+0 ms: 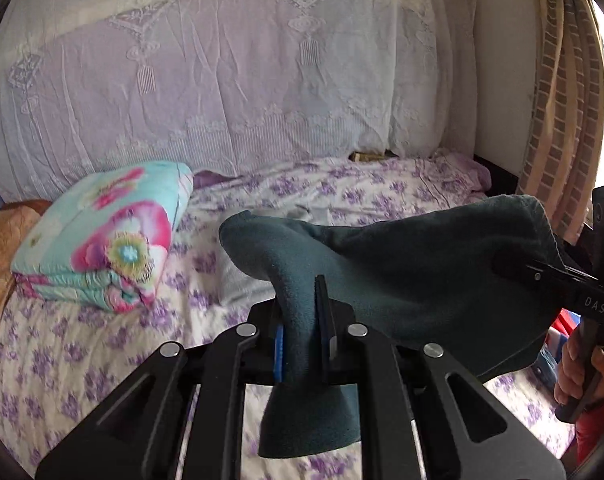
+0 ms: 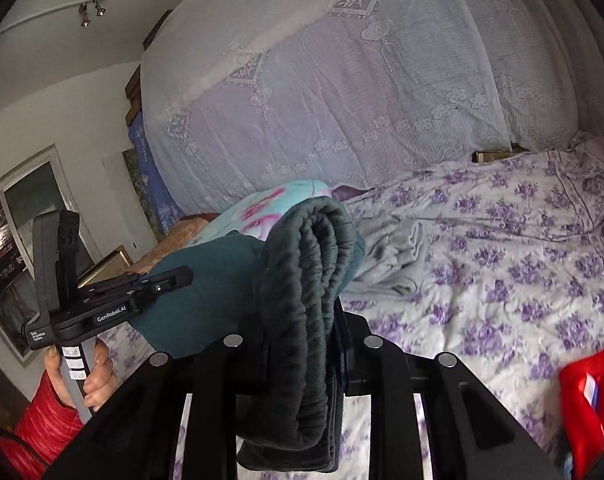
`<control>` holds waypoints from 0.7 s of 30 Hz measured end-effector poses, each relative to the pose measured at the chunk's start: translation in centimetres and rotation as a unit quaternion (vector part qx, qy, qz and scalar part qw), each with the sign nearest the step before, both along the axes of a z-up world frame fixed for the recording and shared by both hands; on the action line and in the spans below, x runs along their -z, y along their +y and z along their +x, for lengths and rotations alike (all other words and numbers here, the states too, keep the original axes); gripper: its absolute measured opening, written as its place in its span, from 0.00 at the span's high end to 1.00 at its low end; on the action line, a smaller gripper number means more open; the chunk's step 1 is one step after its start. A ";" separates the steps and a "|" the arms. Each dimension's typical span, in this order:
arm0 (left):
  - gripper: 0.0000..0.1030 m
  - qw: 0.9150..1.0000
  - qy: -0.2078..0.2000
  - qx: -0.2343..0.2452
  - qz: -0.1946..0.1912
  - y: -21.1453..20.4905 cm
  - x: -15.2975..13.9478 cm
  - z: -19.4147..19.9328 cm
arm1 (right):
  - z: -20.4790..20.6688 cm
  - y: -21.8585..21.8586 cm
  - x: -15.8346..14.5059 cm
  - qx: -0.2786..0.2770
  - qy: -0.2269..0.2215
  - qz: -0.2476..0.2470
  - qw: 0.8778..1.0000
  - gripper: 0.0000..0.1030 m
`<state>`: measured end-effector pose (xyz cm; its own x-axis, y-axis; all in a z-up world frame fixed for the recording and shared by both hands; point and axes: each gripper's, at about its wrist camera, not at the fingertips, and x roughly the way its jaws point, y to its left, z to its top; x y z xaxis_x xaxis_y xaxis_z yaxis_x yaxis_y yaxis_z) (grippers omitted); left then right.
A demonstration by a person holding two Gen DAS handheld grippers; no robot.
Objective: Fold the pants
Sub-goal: 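Pinch the teal pants bundle with both tools and lift it, then place the teal pants bundle onto the folded grey garment and open both tools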
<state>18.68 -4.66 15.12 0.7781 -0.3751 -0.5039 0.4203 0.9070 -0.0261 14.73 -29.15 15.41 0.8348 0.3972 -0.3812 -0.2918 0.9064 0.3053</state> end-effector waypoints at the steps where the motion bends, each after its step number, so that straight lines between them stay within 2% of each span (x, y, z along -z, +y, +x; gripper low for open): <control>1: 0.89 1.000 -0.014 -0.008 0.005 -0.4 -0.6 1.4 | 1.7 0.1 -0.2 0.003 -0.004 -0.004 1.000 0.77; 6: 0.89 0.995 -0.073 -0.038 0.048 -2.1 -0.9 8.8 | 10.9 0.8 0.1 0.012 -0.028 -0.012 0.999 0.77; 10: 0.89 0.994 -0.076 -0.054 0.050 -2.0 1.4 16.3 | 18.5 0.7 2.6 0.027 -0.034 -0.002 0.999 0.77; 13: 0.89 0.995 -0.052 -0.078 0.028 -0.7 5.0 22.4 | 24.2 0.5 6.5 0.044 -0.014 0.008 0.999 0.77; 16: 0.89 0.994 0.020 -0.100 0.025 -0.2 11.4 28.5 | 28.9 0.2 12.8 0.076 0.043 0.010 0.996 0.74; 17: 0.86 0.992 0.052 -0.112 0.033 0.0 13.9 30.1 | 29.5 -0.2 14.8 0.095 0.053 0.010 0.994 0.63; 18: 0.81 0.988 0.077 -0.127 0.034 0.5 16.1 31.1 | 29.4 -0.8 16.1 0.100 0.044 0.028 0.994 0.60; 19: 0.69 0.988 0.081 -0.128 0.013 1.1 17.5 31.3 | 29.3 -1.3 16.6 0.091 0.043 0.045 0.994 0.58; 21: 0.51 0.989 0.057 -0.136 -0.023 2.5 18.2 30.2 | 28.9 -1.2 15.2 0.088 0.039 0.018 0.995 0.55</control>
<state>48.84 -2.15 -3.06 0.7927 -0.1842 -0.5811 0.1527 0.9829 -0.1033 43.63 -30.31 0.16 0.8615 0.2618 -0.4352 -0.1031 0.9292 0.3548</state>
